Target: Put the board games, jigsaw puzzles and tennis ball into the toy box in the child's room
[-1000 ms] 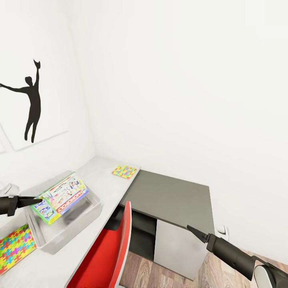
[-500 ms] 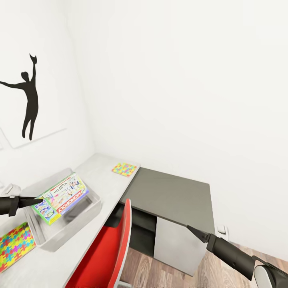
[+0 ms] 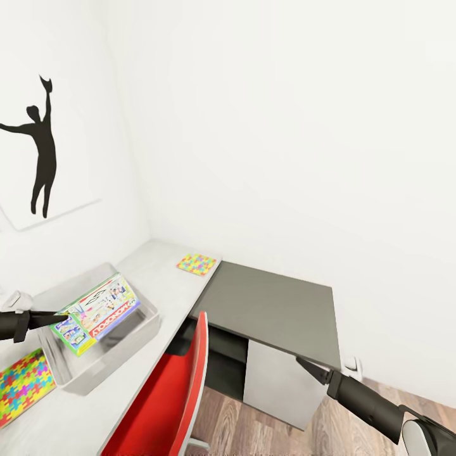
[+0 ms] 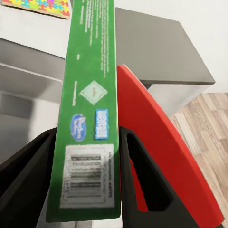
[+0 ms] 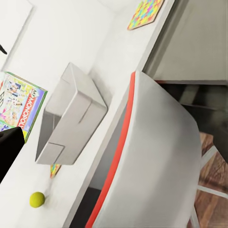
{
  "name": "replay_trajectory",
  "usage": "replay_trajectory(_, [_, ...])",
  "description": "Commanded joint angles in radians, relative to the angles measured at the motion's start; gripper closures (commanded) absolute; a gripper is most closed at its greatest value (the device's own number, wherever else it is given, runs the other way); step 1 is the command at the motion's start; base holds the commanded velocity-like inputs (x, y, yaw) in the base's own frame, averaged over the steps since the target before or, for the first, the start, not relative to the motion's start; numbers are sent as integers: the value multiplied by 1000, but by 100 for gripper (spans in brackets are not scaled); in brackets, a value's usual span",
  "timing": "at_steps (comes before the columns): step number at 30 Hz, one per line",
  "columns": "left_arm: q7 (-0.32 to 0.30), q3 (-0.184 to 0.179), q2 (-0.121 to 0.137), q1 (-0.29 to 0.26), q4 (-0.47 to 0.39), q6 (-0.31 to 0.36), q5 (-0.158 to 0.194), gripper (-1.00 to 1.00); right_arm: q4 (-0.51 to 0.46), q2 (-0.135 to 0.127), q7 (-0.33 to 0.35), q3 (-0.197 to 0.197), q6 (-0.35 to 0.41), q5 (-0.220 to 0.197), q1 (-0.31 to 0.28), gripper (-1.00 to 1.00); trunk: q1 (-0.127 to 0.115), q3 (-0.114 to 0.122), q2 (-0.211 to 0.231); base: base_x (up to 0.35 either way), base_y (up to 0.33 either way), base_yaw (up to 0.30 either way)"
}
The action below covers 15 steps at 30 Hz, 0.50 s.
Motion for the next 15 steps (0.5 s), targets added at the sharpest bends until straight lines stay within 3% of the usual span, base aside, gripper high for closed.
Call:
replay_trajectory(1, [-3,0,0,-1,0,10,2,100,0,0,2,-1,5,-2,-1,-100,1,-4,-2,0,0,0])
replay_trajectory(15, [-3,-1,1,-1,0,-20,2,100,0,0,2,-1,4,-2,-1,-100,1,-27,-2,0,0,0])
